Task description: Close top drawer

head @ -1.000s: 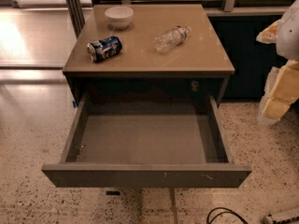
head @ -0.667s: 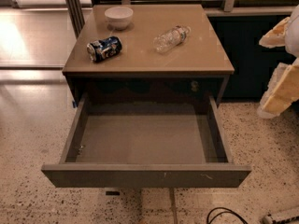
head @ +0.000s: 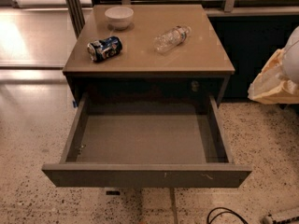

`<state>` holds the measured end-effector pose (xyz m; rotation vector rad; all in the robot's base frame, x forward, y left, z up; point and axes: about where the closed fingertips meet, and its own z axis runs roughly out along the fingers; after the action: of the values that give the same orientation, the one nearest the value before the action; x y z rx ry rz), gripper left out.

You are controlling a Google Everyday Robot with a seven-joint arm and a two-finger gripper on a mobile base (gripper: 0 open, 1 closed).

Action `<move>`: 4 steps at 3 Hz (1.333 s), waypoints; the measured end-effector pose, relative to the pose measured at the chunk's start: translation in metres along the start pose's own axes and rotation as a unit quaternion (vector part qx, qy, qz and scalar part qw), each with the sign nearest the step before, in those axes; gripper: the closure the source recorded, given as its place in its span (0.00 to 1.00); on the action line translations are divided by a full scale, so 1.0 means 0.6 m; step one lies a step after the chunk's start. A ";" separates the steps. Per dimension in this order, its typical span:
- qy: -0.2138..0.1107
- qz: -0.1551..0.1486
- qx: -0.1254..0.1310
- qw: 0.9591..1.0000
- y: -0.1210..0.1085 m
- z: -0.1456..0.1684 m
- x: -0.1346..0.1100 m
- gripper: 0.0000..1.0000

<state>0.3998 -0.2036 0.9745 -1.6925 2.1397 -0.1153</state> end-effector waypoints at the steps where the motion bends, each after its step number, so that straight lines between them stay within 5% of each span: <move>1: -0.003 0.002 0.001 1.000 0.019 0.041 0.015 0.96; 3: 0.007 0.011 -0.038 0.999 0.092 0.141 0.049 1.00; 4: 0.007 0.011 -0.037 0.999 0.092 0.141 0.049 1.00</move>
Offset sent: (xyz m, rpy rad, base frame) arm -0.0196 -0.0020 -0.1068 0.0253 0.0511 -0.0116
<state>0.3745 -0.2017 0.8721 -1.7135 2.1980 -0.0412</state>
